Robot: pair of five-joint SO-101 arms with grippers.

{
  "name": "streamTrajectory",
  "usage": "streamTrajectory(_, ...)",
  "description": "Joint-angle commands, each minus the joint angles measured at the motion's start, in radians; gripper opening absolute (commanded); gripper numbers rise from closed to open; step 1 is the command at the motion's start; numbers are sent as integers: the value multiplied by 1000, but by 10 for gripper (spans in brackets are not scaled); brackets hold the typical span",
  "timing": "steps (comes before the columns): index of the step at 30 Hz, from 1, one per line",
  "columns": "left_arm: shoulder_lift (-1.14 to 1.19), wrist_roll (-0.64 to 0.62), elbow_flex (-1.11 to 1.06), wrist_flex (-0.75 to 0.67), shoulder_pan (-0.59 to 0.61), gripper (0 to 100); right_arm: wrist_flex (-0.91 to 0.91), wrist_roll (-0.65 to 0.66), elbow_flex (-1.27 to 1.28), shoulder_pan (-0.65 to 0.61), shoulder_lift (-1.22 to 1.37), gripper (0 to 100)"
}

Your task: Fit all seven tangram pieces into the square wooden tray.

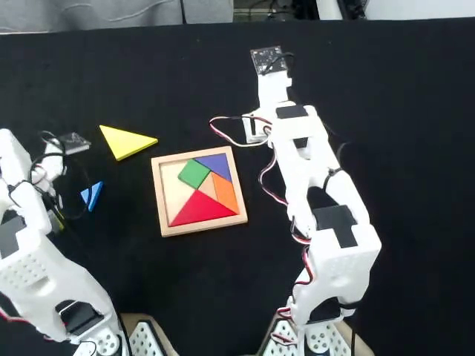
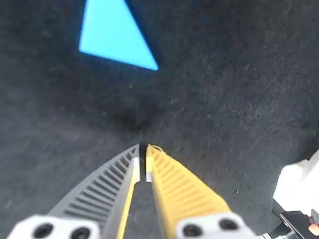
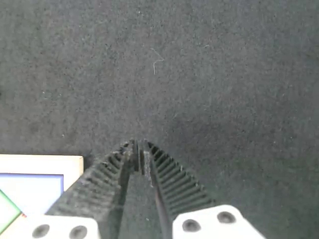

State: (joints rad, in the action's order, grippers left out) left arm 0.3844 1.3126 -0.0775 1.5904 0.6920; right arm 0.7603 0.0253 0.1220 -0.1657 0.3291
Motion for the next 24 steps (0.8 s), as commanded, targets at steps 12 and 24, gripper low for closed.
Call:
streamTrajectory(12,-215,-437,-130,-319,-248,153,-14,-6,-5,-18,-76,11)
streamTrajectory(24,-35,-608,-73,-451,-205,226,-15,-6,-7,-21,-76,11)
